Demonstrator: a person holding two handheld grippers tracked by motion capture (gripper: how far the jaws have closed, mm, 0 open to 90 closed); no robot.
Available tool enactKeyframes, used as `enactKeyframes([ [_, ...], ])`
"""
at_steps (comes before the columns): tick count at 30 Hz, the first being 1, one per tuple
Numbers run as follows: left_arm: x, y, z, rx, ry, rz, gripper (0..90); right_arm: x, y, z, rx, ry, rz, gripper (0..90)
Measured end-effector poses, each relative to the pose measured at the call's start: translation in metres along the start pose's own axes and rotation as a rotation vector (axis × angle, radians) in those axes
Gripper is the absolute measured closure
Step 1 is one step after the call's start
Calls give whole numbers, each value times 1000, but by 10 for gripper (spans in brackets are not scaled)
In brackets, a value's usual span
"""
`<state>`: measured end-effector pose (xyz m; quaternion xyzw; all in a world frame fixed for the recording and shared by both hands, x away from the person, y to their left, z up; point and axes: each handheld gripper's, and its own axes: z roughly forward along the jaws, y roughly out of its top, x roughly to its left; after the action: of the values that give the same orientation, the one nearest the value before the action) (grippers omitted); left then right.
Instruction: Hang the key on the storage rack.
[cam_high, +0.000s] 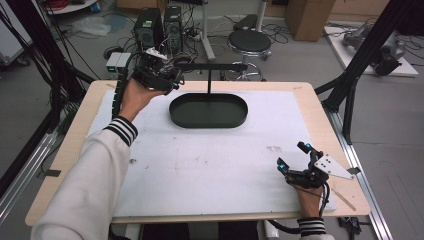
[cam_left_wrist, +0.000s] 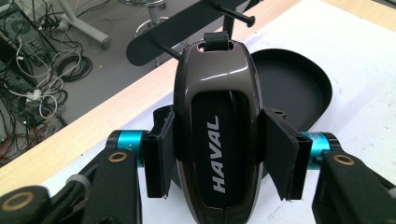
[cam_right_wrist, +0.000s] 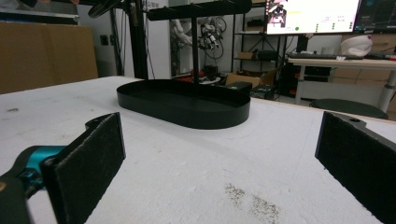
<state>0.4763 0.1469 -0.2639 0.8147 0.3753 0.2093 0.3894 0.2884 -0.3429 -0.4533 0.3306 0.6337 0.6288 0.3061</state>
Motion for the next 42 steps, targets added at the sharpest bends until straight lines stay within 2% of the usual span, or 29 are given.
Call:
enactKeyframes([
  [7, 5, 0, 2, -31, 9, -19, 485, -1, 0, 0, 0, -1, -5, 5],
  [12, 8, 0, 2, -61, -3, -35, 485, -1, 0, 0, -1, 0, -4, 5],
  [14, 9, 2, 3, -46, 2, -26, 485, 0, 0, 0, 1, 0, 1, 5],
  [24, 9, 16, 5, -66, 17, -18, 485, 0, 0, 0, -1, 0, -1, 4],
  [30, 12, 15, 11, -64, 31, -26, 485, 0, 0, 0, -1, 0, -1, 4],
  [37, 15, 15, 12, -89, 46, -33, 485, -1, 0, 0, -1, -3, -6, 5],
  [42, 19, 12, 12, -71, 62, -44, 484, 0, 0, 0, 1, -2, -2, 4],
])
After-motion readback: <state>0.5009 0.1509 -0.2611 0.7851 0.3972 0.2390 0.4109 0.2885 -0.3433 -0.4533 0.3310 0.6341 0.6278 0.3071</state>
